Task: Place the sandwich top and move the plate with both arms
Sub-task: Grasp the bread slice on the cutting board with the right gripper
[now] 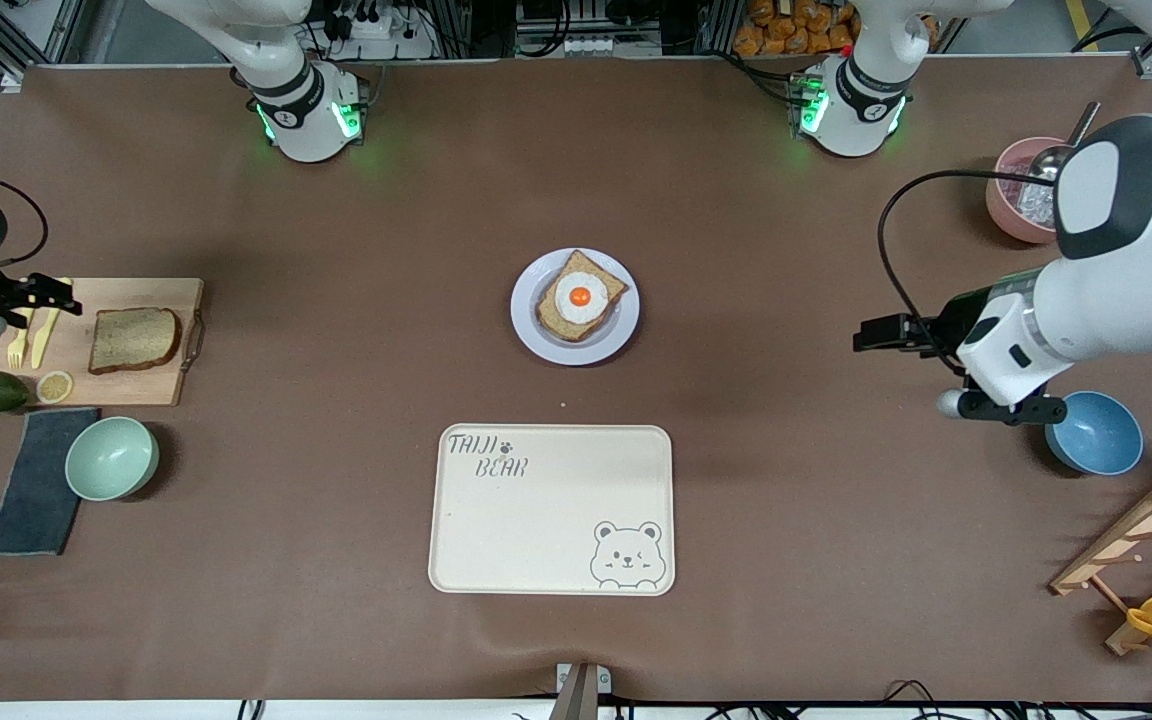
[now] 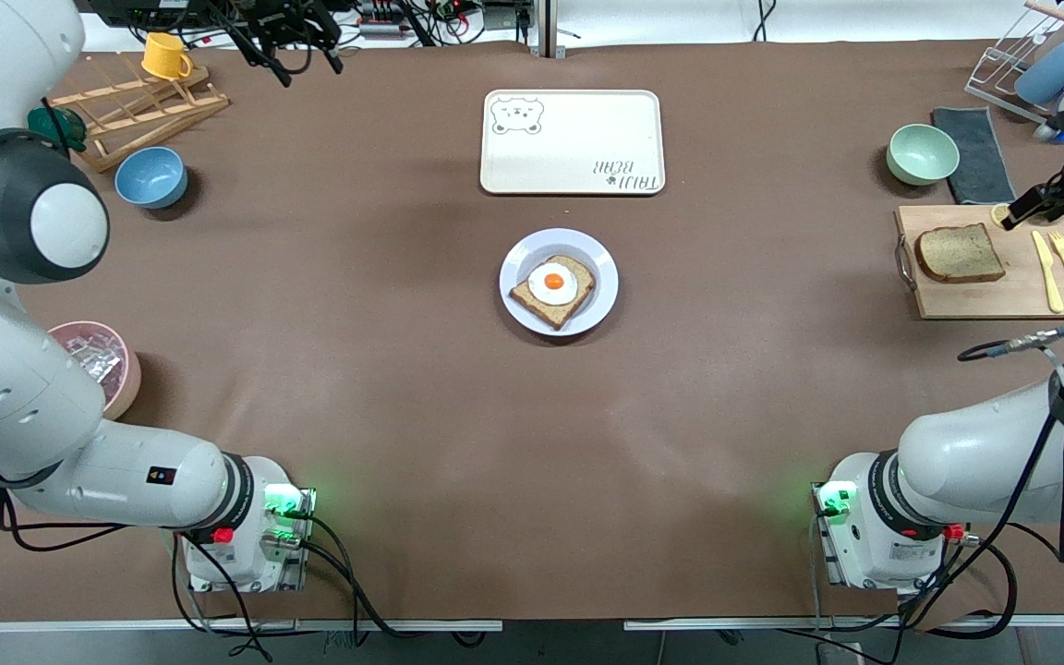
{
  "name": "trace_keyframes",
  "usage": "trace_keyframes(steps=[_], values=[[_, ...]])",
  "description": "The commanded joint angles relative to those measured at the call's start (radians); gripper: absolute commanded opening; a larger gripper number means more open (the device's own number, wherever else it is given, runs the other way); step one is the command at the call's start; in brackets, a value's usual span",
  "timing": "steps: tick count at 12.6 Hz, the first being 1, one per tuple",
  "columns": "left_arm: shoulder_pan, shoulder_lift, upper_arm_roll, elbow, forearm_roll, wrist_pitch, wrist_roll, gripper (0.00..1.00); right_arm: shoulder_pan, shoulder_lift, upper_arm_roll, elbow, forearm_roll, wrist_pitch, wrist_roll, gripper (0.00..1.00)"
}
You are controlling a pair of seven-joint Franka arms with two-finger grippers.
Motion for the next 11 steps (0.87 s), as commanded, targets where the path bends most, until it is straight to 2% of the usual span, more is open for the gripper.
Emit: trace_keyframes(steps=[1,4,7,8,9,11], values=[[-0.024,0.054,0.004,0.008,-0.021,0.115,-0.012,1.0,-0.016,0.072,-0.005,0.015,0.136,0.034,-0.162,0.9],[-0.027,0.112,0.004,0.019,-0.018,0.222,-0.01,1.0,-0.013,0.112,-0.004,0.018,0.17,0.057,-0.186,0.86],[-0.021,0.154,0.004,0.019,-0.015,0.352,0.005,1.0,-0.007,0.122,-0.004,0.018,0.174,0.071,-0.189,0.68],[-0.016,0.16,0.006,0.02,-0.012,0.379,0.007,1.0,-0.005,0.133,-0.004,0.018,0.176,0.089,-0.205,0.68],[-0.012,0.16,0.007,0.019,-0.012,0.387,0.007,1.0,-0.006,0.151,-0.004,0.021,0.2,0.101,-0.225,0.67],[-0.008,0.149,0.007,0.02,-0.015,0.387,0.005,1.0,-0.005,0.193,-0.004,0.023,0.319,0.108,-0.331,0.64]])
